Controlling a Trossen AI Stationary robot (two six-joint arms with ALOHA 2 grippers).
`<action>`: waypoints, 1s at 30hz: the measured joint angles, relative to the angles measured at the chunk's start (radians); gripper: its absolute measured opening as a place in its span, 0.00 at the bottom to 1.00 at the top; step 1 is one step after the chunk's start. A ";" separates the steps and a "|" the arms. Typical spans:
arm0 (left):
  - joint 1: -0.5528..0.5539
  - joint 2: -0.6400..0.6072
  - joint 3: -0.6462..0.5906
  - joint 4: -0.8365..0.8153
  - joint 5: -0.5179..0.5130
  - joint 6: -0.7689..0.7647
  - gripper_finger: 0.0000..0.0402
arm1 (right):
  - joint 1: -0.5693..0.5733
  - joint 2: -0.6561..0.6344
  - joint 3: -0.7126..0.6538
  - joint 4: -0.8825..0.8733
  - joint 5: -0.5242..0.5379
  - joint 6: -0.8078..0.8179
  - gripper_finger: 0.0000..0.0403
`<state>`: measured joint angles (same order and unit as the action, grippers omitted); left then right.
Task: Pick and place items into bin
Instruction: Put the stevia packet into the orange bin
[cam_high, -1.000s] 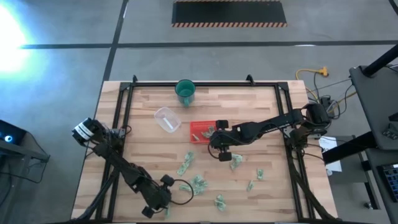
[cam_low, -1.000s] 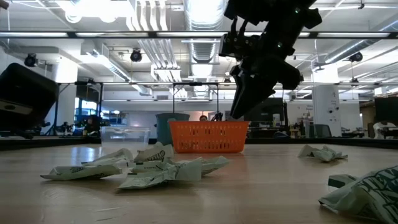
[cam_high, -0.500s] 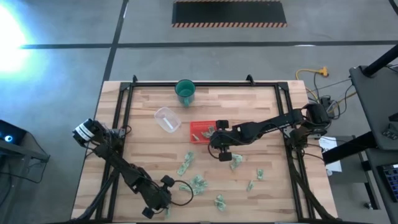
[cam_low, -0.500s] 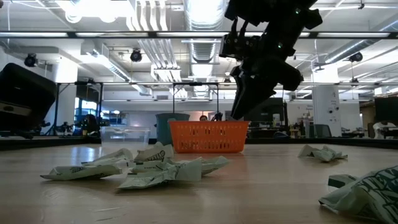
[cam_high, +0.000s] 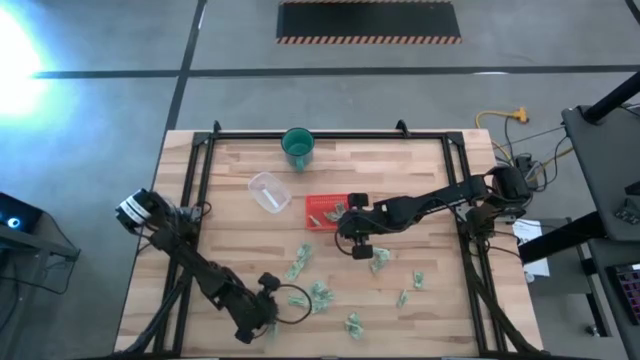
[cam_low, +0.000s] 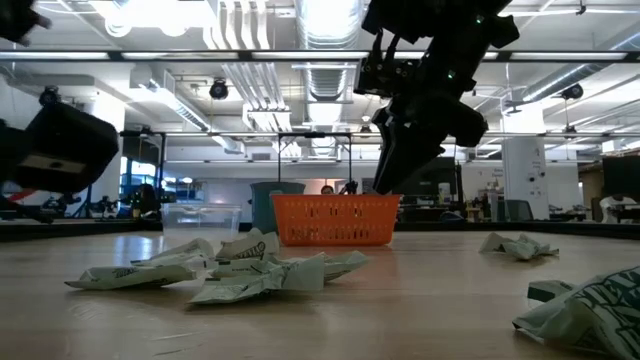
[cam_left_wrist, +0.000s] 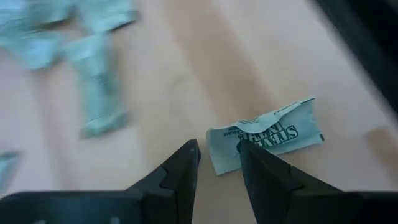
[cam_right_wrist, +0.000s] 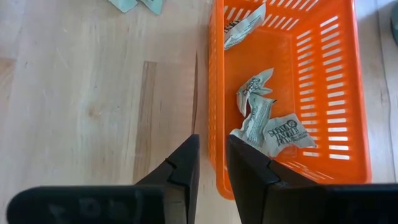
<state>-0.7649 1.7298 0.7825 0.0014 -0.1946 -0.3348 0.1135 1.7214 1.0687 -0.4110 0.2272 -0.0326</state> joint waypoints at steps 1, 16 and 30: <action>0.001 -0.008 0.000 -0.017 -0.031 -0.002 0.27 | 0.000 0.000 -0.001 0.000 0.000 0.000 0.17; -0.001 -0.092 -0.002 -0.266 -0.252 -0.114 0.27 | 0.000 0.000 -0.029 0.003 0.000 0.007 0.17; -0.003 -0.207 -0.004 -0.205 -0.140 -0.078 0.35 | 0.000 0.000 -0.039 0.006 0.000 0.014 0.17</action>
<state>-0.7677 1.5230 0.7788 -0.2034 -0.3350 -0.4132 0.1135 1.7214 1.0298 -0.4046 0.2272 -0.0181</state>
